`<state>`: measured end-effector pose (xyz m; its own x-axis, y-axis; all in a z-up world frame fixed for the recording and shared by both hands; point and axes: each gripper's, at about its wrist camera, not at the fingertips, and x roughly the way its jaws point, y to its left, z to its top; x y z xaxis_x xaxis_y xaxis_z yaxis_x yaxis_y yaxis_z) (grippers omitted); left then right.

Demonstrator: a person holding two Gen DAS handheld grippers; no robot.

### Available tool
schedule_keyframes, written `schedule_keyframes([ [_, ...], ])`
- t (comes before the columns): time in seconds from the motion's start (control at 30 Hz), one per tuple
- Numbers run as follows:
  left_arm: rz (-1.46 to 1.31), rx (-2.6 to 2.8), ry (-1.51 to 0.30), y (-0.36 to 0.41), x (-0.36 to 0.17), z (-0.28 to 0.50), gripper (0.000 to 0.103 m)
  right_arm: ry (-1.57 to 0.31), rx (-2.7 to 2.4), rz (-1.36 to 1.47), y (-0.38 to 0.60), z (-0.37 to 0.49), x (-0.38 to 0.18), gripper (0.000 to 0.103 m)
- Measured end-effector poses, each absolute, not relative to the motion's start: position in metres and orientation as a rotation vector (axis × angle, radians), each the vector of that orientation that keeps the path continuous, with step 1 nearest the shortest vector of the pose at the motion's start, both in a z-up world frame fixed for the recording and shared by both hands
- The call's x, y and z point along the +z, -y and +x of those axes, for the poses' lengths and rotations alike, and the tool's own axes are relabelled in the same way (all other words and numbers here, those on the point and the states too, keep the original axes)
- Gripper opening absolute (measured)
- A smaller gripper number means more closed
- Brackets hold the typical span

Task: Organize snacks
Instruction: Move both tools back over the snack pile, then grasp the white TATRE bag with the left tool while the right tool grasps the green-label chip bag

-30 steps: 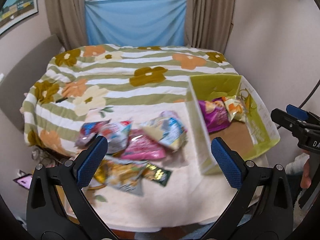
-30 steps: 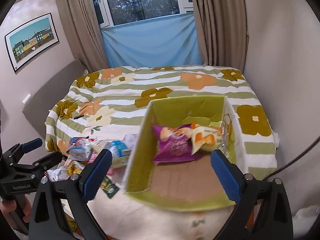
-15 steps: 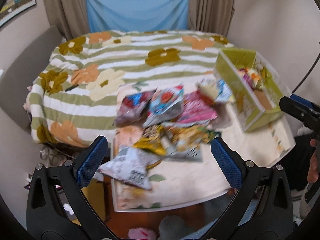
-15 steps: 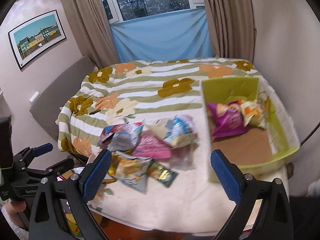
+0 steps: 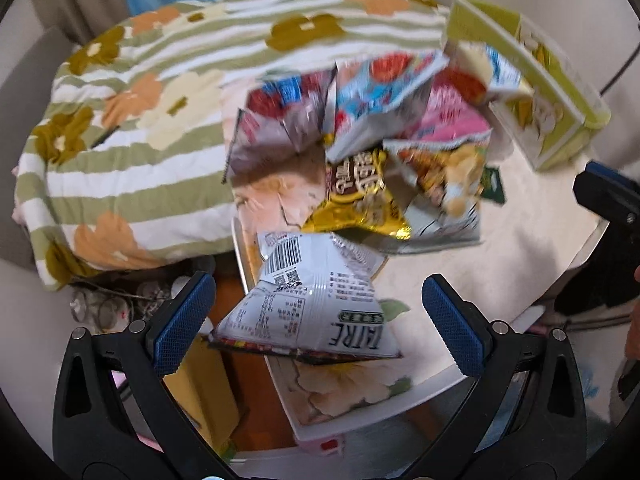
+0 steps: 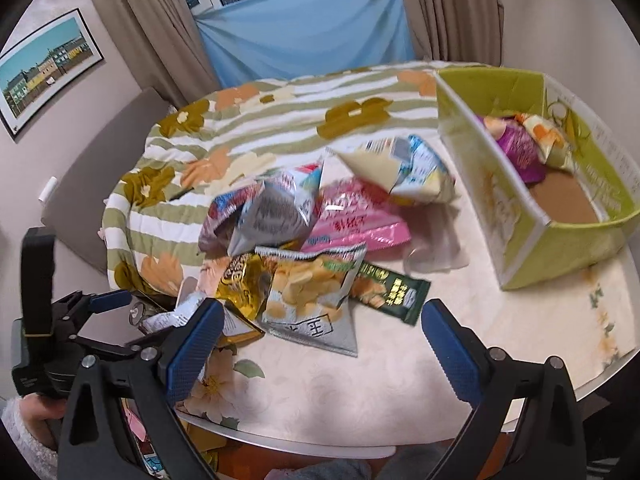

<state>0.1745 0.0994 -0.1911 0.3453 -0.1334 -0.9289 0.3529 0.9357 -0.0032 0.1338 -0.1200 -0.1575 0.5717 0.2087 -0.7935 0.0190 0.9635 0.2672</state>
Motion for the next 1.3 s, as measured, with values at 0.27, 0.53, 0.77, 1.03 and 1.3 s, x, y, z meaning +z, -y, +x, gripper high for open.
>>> schedule_keyframes([
  [0.27, 0.283, -0.314, -1.238, -0.092, -0.231, 0.190, 0.102, -1.019, 0.107, 0.250, 0.107, 0.156, -0.192, 0.098],
  [0.53, 0.303, -0.302, -1.270, -0.084, -0.251, 0.193, 0.096, -1.054, 0.132, 0.251, 0.098, 0.174, -0.220, 0.098],
  [0.77, 0.279, -0.280, -1.284, -0.083, -0.258, 0.194, 0.085, -1.071, 0.182, 0.272, 0.097, 0.184, -0.233, 0.098],
  [1.03, 0.232, -0.258, -1.293, -0.083, -0.258, 0.192, 0.080, -1.106, 0.218, 0.293, 0.100, 0.194, -0.248, 0.098],
  [1.3, 0.168, -0.245, -1.307, -0.090, -0.257, 0.177, 0.077, -1.142, 0.274, 0.280, 0.089, 0.201, -0.263, 0.072],
])
